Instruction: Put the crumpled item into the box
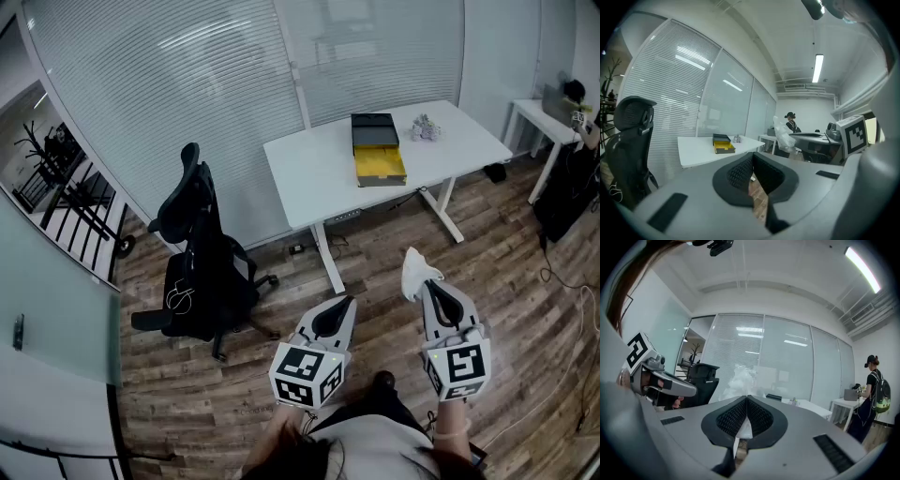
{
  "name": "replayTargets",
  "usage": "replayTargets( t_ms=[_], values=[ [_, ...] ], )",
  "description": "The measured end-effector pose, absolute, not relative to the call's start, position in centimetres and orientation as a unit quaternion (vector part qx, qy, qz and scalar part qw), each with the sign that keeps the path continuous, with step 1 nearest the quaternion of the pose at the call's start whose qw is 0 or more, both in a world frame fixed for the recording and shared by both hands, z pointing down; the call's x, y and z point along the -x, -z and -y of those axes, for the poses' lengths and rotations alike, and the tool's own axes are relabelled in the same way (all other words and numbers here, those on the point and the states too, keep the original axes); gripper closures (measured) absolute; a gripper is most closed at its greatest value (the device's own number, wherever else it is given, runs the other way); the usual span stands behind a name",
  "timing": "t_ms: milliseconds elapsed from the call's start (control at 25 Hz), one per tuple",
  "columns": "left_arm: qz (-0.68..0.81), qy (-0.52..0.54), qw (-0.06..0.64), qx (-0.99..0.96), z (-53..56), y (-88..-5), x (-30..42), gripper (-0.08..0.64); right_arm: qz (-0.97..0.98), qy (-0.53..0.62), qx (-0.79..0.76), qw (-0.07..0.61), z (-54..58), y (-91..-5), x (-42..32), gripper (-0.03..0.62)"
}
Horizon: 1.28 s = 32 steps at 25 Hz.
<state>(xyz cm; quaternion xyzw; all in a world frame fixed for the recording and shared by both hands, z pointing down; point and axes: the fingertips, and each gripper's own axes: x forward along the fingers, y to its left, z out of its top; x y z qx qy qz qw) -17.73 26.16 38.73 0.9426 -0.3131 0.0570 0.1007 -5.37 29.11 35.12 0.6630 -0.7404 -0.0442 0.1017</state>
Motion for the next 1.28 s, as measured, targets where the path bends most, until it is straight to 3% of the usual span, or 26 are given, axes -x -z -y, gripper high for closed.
replayTargets(
  t_ms=[1280],
  values=[
    [0.339, -0.069, 0.085, -0.934, -18.1, -38.3, 3.3, 0.541, 0.771, 0.037, -0.632, 0.071, -21.1, -35.1, -8.0, 0.563]
  ],
)
